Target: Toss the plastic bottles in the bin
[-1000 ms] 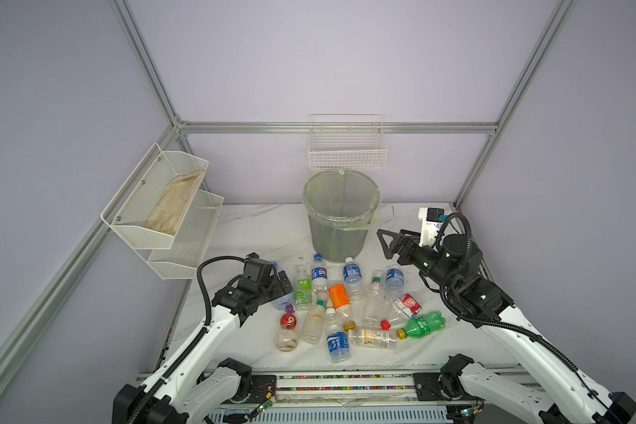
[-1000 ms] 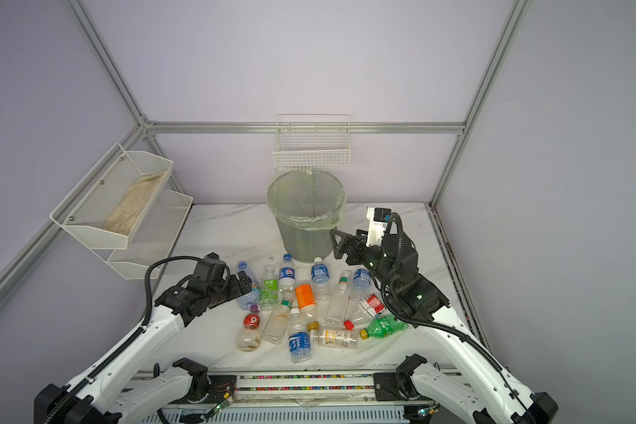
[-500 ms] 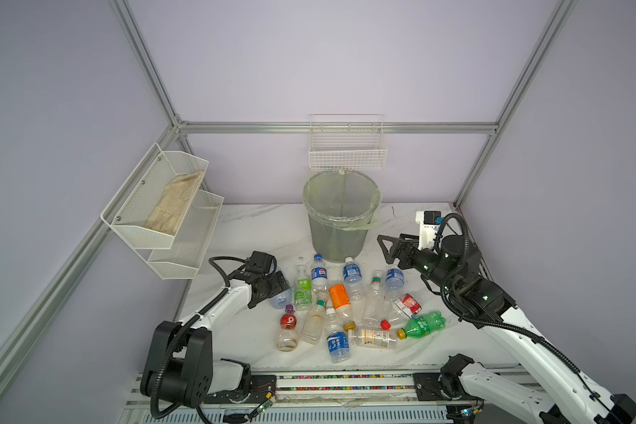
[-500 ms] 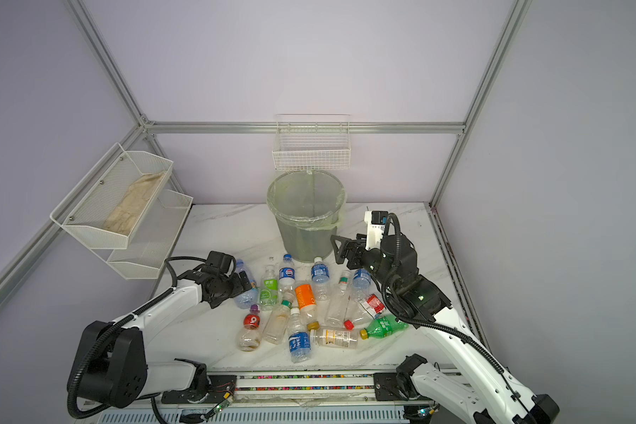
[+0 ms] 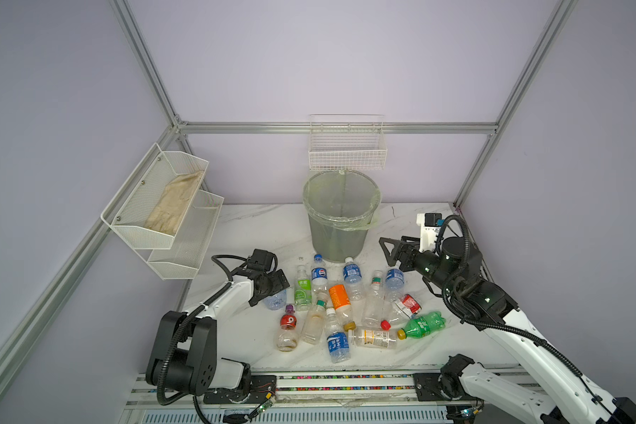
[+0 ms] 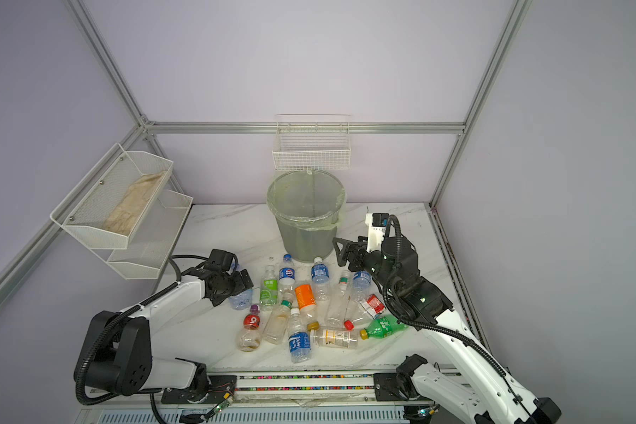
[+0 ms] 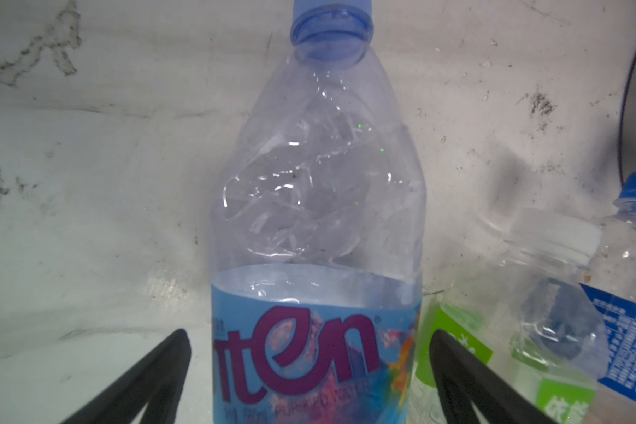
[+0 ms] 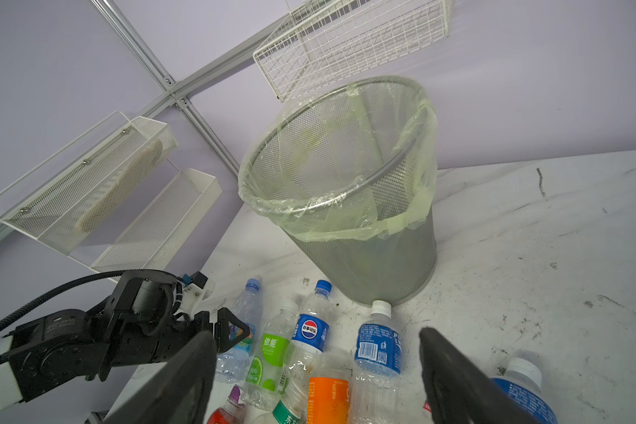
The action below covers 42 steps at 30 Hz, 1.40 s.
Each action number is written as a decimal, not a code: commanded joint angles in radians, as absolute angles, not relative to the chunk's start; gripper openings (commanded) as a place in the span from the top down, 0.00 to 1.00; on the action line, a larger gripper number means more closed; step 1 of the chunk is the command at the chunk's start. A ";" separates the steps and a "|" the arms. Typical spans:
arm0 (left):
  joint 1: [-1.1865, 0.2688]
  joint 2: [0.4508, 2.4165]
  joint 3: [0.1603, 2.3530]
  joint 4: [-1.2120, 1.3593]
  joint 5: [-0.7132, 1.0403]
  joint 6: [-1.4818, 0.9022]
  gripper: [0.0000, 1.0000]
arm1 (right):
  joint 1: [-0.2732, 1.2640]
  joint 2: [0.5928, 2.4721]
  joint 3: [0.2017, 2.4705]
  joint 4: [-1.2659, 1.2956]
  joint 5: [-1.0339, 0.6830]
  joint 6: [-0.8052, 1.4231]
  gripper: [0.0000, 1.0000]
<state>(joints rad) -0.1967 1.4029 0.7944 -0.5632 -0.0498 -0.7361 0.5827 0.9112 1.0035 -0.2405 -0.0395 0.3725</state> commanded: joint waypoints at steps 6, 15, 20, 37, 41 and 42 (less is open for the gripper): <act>-0.190 1.484 0.879 -0.531 -0.060 -0.706 0.02 | 0.583 0.922 0.983 -0.284 -0.022 0.360 0.14; -0.190 1.508 0.871 -0.526 -0.084 -0.692 0.20 | 0.583 0.918 0.968 -0.273 -0.023 0.363 0.14; -0.190 1.515 0.862 -0.525 -0.098 -0.695 0.34 | 0.583 0.915 0.969 -0.276 -0.020 0.362 0.15; -0.191 1.315 0.936 -0.603 -0.105 -0.665 0.66 | 0.583 0.894 0.973 -0.282 -0.011 0.371 0.17; -0.194 1.226 0.982 -0.635 -0.110 -0.650 0.67 | 0.583 0.892 0.971 -0.285 -0.013 0.375 0.17; -0.195 1.200 0.999 -0.641 -0.106 -0.636 0.68 | 0.583 0.891 0.972 -0.285 -0.013 0.374 0.17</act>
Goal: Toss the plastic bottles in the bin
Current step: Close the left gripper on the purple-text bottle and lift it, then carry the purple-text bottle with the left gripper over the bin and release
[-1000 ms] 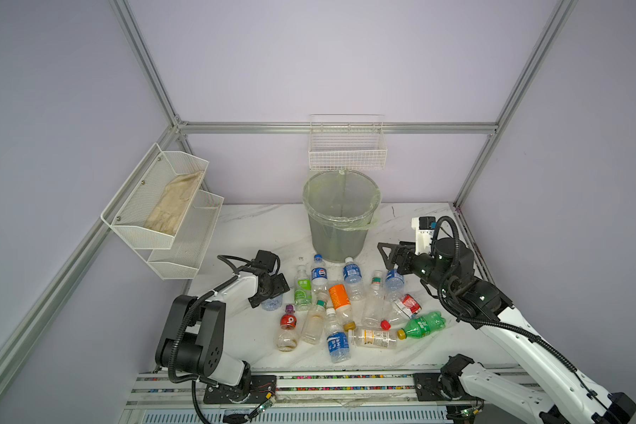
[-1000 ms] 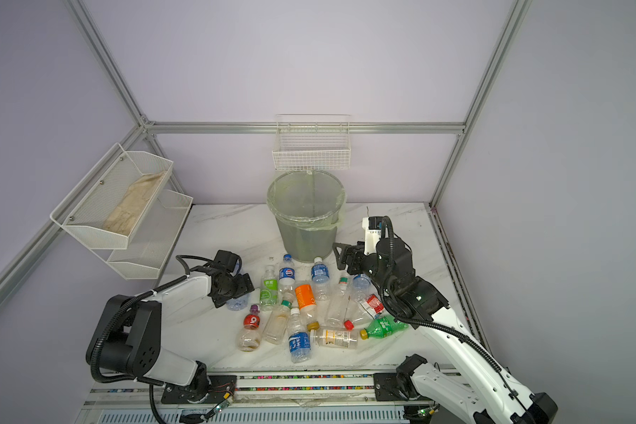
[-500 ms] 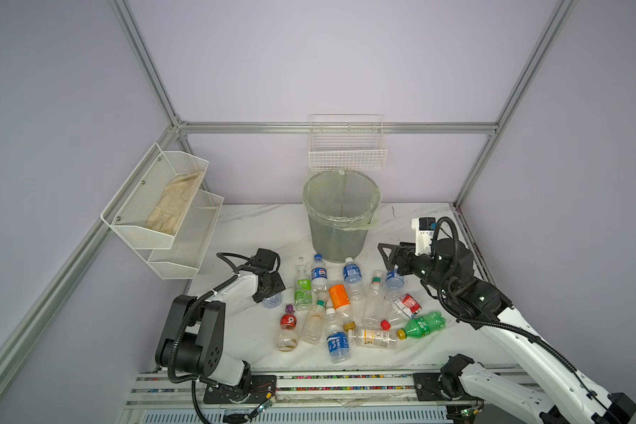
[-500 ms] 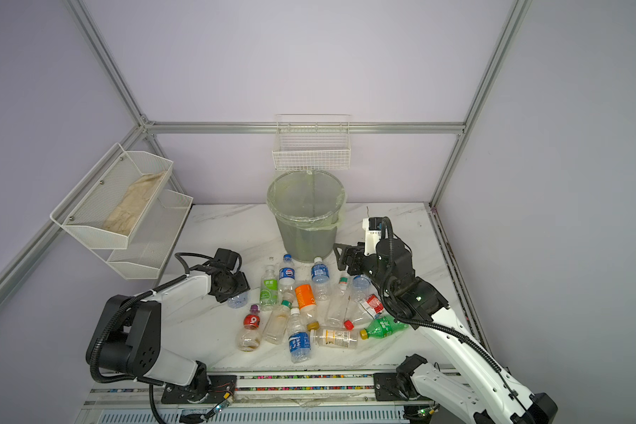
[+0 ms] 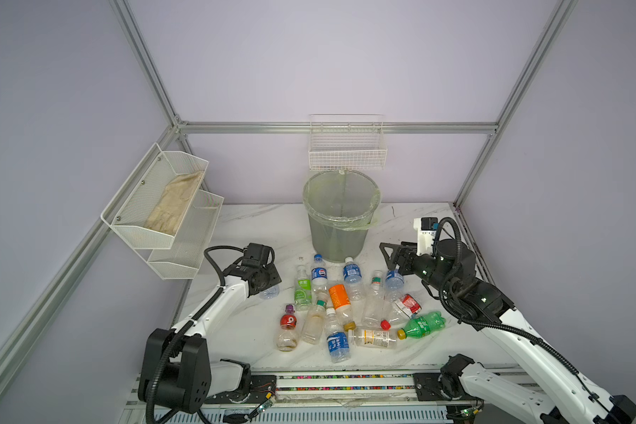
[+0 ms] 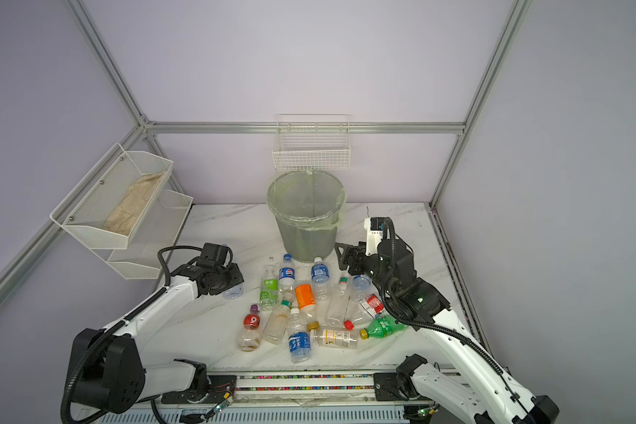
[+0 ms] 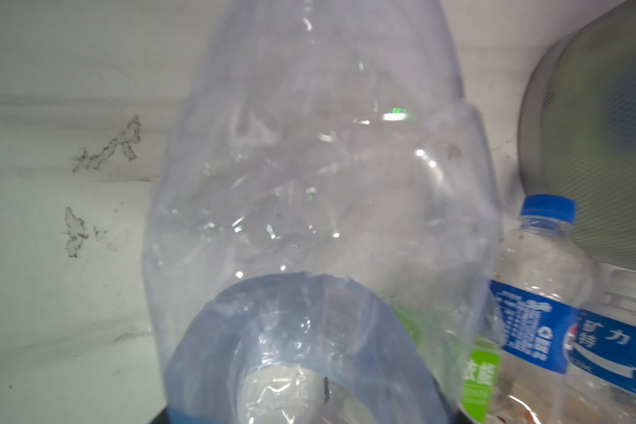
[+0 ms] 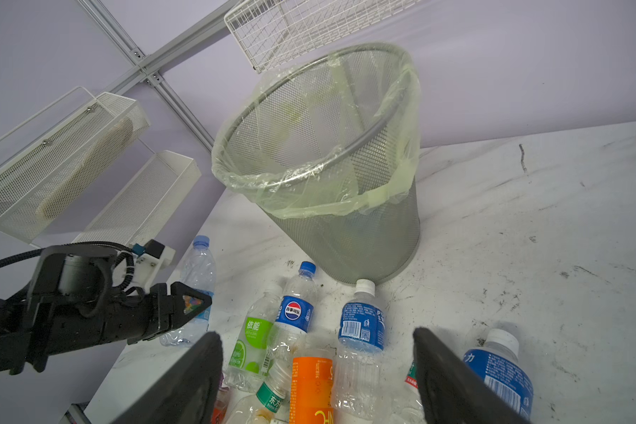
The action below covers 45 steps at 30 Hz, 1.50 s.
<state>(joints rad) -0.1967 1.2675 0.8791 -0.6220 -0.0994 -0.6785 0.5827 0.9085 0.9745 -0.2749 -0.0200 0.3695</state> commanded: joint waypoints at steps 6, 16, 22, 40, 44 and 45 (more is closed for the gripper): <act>-0.213 1.044 1.101 -0.641 -0.091 -0.589 0.71 | 0.583 0.896 0.960 -0.278 -0.017 0.383 0.17; -0.261 0.632 1.017 -0.250 -0.010 -0.443 0.74 | 0.583 0.911 0.956 -0.264 -0.016 0.392 0.18; -0.261 0.535 0.998 -0.190 -0.021 -0.370 0.78 | 0.583 0.911 0.956 -0.264 -0.019 0.393 0.18; -0.262 0.674 1.082 -0.102 0.095 -0.386 0.79 | 0.583 0.920 0.969 -0.264 -0.016 0.394 0.19; -0.262 0.746 1.125 -0.075 0.120 -0.390 0.79 | 0.583 0.928 0.970 -0.259 -0.019 0.394 0.19; -0.262 0.774 1.139 -0.074 0.125 -0.394 0.79 | 0.583 0.929 0.971 -0.259 -0.018 0.394 0.19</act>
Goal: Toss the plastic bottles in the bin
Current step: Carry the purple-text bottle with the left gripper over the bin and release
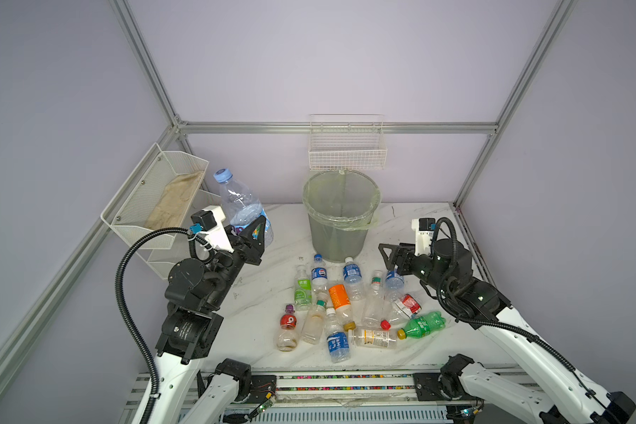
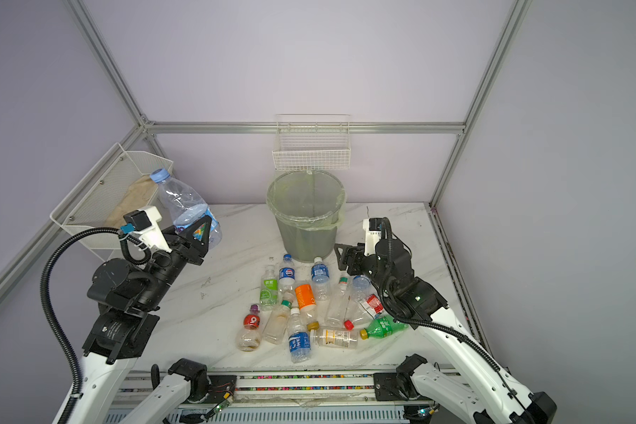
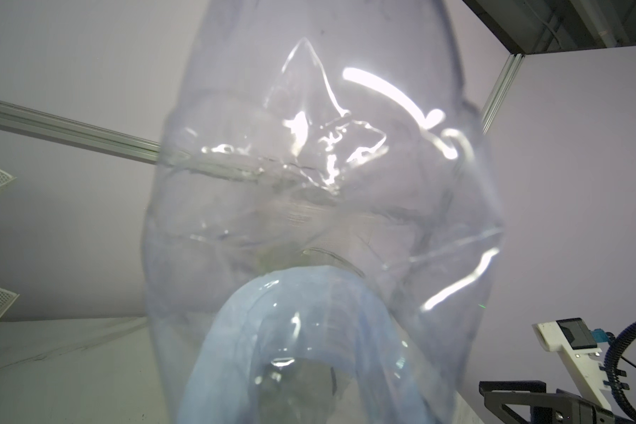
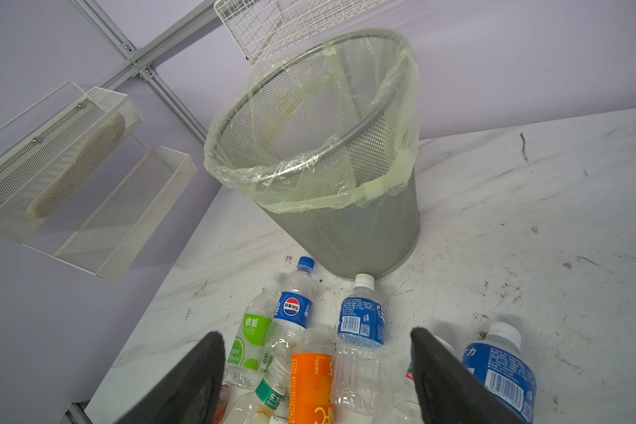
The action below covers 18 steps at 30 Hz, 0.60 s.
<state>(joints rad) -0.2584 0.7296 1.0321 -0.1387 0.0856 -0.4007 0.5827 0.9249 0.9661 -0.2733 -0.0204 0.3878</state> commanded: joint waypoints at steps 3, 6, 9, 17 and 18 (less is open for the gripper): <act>-0.269 0.848 1.179 -0.047 0.152 -0.404 0.79 | 0.583 0.925 0.972 -0.262 -0.019 0.393 0.19; -0.285 0.930 1.228 -0.023 0.165 -0.403 0.79 | 0.583 0.918 0.973 -0.267 -0.014 0.394 0.19; -0.312 1.021 1.289 -0.011 0.172 -0.402 0.79 | 0.583 0.914 0.976 -0.274 -0.012 0.394 0.19; -0.411 1.355 1.588 -0.142 0.178 -0.355 0.74 | 0.583 0.889 0.980 -0.294 -0.015 0.396 0.19; -0.415 1.421 1.651 -0.192 0.181 -0.355 0.70 | 0.583 0.885 0.982 -0.298 -0.015 0.397 0.19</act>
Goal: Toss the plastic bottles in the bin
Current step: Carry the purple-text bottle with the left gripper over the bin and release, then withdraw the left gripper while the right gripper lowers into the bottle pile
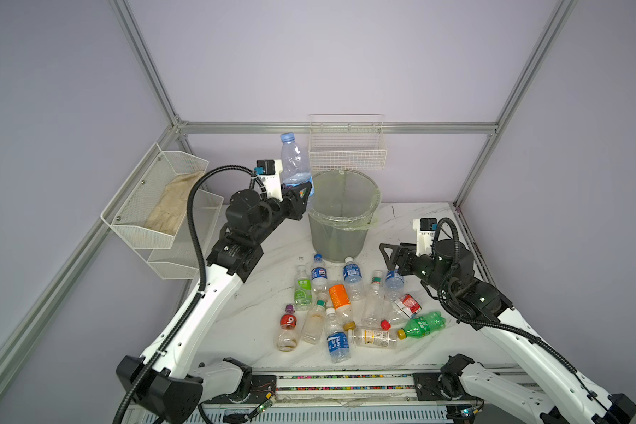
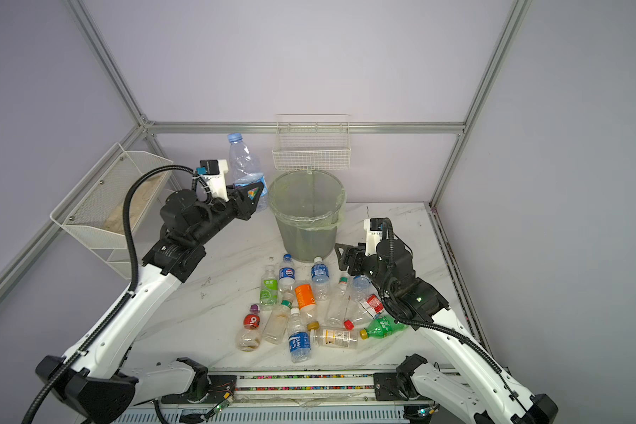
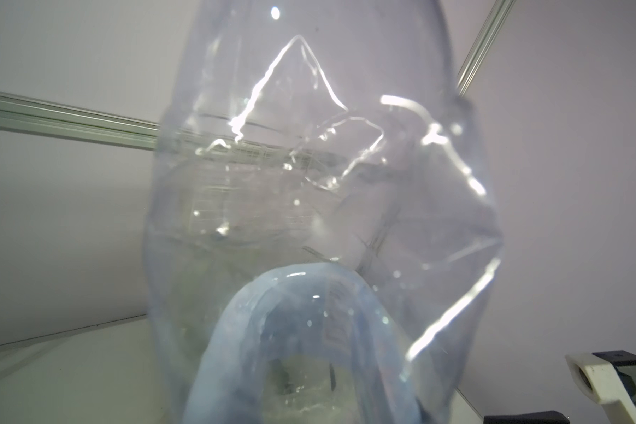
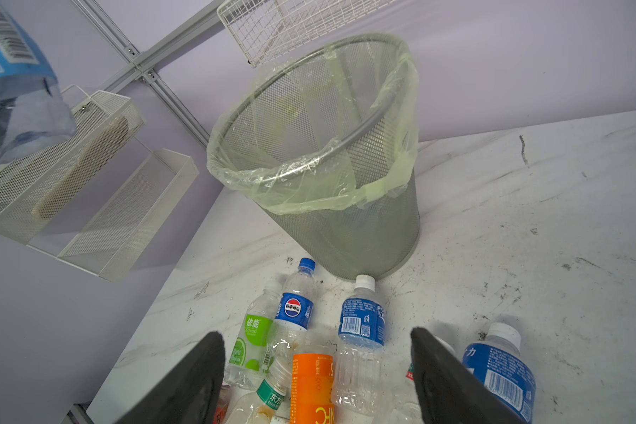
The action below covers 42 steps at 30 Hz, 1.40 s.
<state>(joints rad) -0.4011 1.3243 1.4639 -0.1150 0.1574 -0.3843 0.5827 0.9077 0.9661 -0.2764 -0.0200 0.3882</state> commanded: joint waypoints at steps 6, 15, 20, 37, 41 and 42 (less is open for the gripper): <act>-0.440 1.758 2.033 -0.503 0.196 -0.334 0.00 | 0.583 0.850 0.984 -0.328 -0.034 0.393 0.19; -0.519 1.678 2.051 -0.512 0.065 -0.268 0.00 | 0.583 0.819 0.977 -0.355 -0.026 0.387 0.19; -0.534 1.589 1.987 -0.479 0.030 -0.250 0.00 | 0.583 0.847 0.971 -0.329 -0.039 0.389 0.19; -0.557 1.370 1.845 -0.425 -0.011 -0.255 0.00 | 0.583 0.917 0.971 -0.353 -0.035 0.416 0.18; -0.560 1.317 1.797 -0.413 -0.024 -0.259 0.00 | 0.583 0.955 0.975 -0.364 -0.019 0.435 0.18; -0.561 1.304 1.786 -0.411 -0.027 -0.260 0.00 | 0.583 0.967 0.976 -0.368 -0.013 0.439 0.18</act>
<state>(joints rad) -0.5533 1.3697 1.8297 -0.4572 -0.0097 -0.2687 0.5827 0.9451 0.9665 -0.3393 -0.0380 0.4149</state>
